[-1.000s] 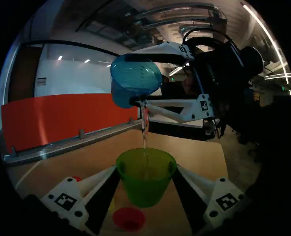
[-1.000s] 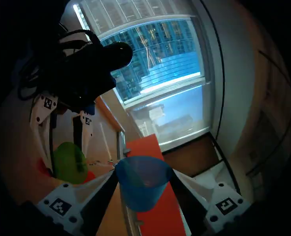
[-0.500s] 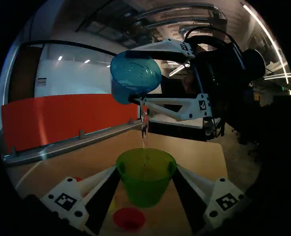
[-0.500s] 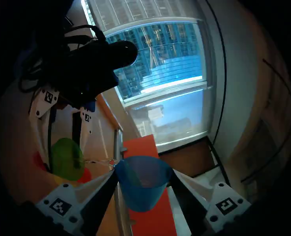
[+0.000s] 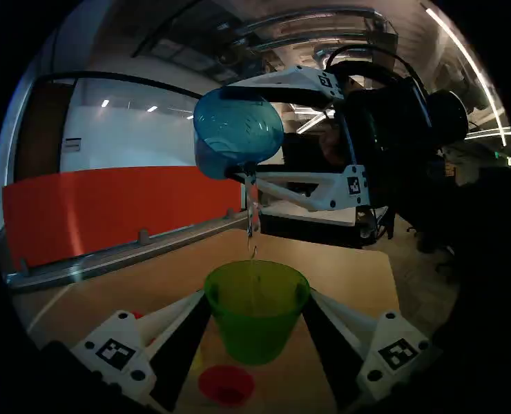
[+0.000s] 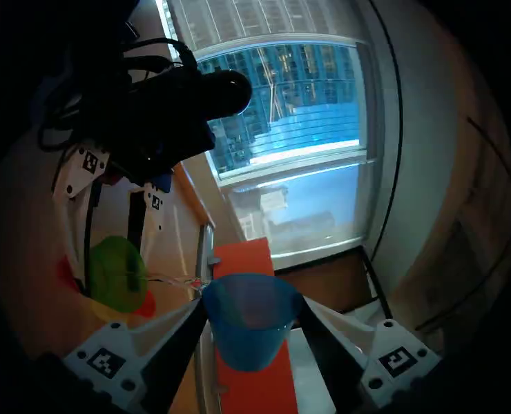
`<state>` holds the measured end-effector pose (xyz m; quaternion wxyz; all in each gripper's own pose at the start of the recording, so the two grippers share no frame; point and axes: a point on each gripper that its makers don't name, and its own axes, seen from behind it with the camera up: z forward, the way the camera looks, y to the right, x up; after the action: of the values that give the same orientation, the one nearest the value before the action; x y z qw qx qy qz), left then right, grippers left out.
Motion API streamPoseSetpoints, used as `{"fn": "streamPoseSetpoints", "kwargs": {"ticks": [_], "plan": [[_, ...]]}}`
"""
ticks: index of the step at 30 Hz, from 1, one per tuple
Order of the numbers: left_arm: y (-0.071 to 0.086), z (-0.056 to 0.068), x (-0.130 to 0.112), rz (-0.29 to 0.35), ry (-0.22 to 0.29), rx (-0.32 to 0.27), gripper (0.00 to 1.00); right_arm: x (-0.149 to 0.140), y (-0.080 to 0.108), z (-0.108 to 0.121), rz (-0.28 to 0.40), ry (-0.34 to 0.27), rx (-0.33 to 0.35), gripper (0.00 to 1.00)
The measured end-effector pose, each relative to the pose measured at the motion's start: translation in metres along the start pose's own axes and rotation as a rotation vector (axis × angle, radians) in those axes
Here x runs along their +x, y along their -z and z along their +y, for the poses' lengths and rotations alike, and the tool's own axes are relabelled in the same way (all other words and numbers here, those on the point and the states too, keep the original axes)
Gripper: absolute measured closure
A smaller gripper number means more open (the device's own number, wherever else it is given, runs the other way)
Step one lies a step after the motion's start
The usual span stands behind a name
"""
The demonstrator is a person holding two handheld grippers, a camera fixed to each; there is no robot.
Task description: Pour water
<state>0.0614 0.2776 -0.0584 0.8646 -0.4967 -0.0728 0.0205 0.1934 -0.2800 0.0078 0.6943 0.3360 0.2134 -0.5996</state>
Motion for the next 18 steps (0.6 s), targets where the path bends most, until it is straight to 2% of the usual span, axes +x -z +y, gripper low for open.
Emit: {"fn": "streamPoseSetpoints", "kwargs": {"ticks": [18], "plan": [[-0.0019, -0.0003, 0.0007, 0.003, 0.002, -0.002, 0.14, 0.0095, -0.0007, 0.007, 0.001, 0.078, -0.013, 0.08]]}}
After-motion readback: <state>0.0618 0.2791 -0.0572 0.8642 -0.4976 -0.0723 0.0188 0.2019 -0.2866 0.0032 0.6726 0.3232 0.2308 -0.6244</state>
